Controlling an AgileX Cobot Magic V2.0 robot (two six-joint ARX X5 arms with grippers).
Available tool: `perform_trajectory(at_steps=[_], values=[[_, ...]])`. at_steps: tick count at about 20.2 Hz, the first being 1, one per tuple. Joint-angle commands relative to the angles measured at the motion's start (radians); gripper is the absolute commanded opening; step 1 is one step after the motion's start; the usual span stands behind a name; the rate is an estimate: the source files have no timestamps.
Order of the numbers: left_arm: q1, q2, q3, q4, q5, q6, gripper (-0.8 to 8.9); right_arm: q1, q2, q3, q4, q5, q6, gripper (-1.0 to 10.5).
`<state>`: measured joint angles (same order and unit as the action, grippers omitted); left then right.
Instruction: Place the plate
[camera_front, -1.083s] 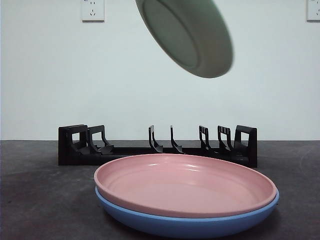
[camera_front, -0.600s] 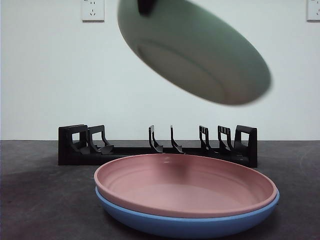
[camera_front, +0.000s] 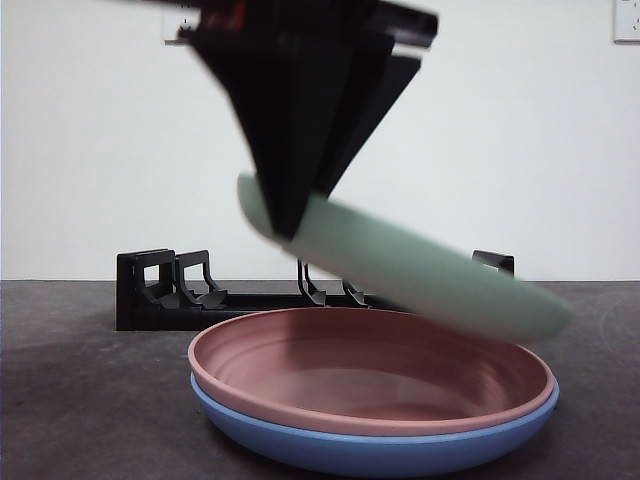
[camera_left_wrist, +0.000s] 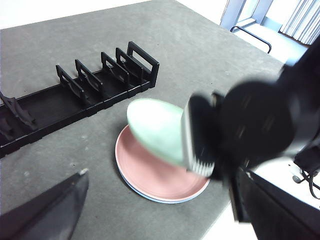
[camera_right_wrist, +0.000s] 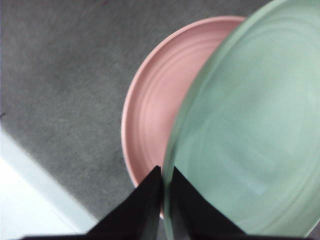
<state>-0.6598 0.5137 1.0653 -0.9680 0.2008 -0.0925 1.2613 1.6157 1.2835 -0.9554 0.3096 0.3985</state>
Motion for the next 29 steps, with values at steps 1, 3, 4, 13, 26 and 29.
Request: perform_trajectory(at_steps=[1,3,4,13,26,29], values=[[-0.008,0.002,0.022,0.01,-0.002,0.013,4.68,0.021,0.058,0.008,0.009,0.006,0.014,0.1],[-0.008,0.002,0.022,0.01,-0.002,0.013,4.68,0.021,0.09,0.008,0.01,0.007,0.017,0.1],[-0.008,0.002,0.022,0.01,-0.002,0.013,4.68,0.02,0.103,0.008,0.013,0.009,0.018,0.1],[-0.008,0.002,0.022,0.008,-0.002,0.013,4.68,0.02,0.118,0.008,0.051,-0.024,0.039,1.6],[-0.008,0.002,0.022,-0.002,-0.002,0.0,4.68,-0.003,-0.234,0.04,-0.06,0.059,0.066,5.0],[-0.008,0.002,0.022,0.013,-0.002,-0.031,4.68,-0.034,-0.415,0.04,-0.114,0.092,0.065,5.0]])
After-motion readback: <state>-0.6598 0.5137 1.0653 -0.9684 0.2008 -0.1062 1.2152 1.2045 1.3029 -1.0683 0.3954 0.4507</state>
